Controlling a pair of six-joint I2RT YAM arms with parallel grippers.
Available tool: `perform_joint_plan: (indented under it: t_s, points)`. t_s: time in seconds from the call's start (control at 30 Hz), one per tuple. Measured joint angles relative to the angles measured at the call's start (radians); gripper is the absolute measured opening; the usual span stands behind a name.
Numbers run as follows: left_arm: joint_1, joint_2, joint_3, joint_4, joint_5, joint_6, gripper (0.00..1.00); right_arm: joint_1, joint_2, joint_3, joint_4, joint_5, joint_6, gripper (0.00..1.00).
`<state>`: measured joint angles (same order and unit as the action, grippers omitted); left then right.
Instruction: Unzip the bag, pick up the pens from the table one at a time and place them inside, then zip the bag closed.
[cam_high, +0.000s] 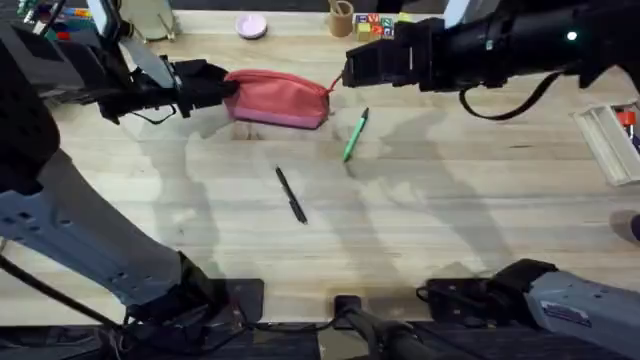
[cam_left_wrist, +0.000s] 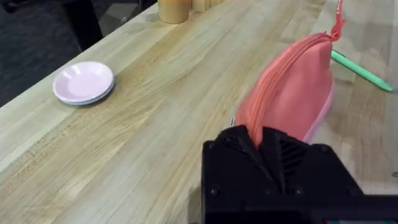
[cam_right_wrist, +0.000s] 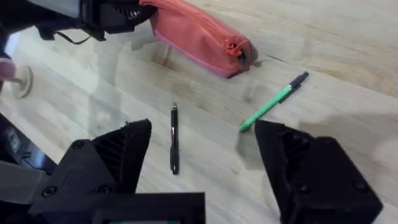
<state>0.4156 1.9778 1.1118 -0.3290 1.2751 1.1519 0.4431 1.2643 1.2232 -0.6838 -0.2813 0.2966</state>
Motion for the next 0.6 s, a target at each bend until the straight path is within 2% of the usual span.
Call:
perform_joint_plan:
  t_s: [0.3, 0.6]
  points:
    - [0.000, 0.000, 0.000, 0.000, 0.000, 0.000, 0.042, 0.000, 0.000, 0.000, 0.000, 0.000, 0.002, 0.995]
    - [0.000, 0.000, 0.000, 0.000, 0.000, 0.000, 0.042, 0.000, 0.019, 0.001, 0.022, 0.001, -0.092, 0.995]
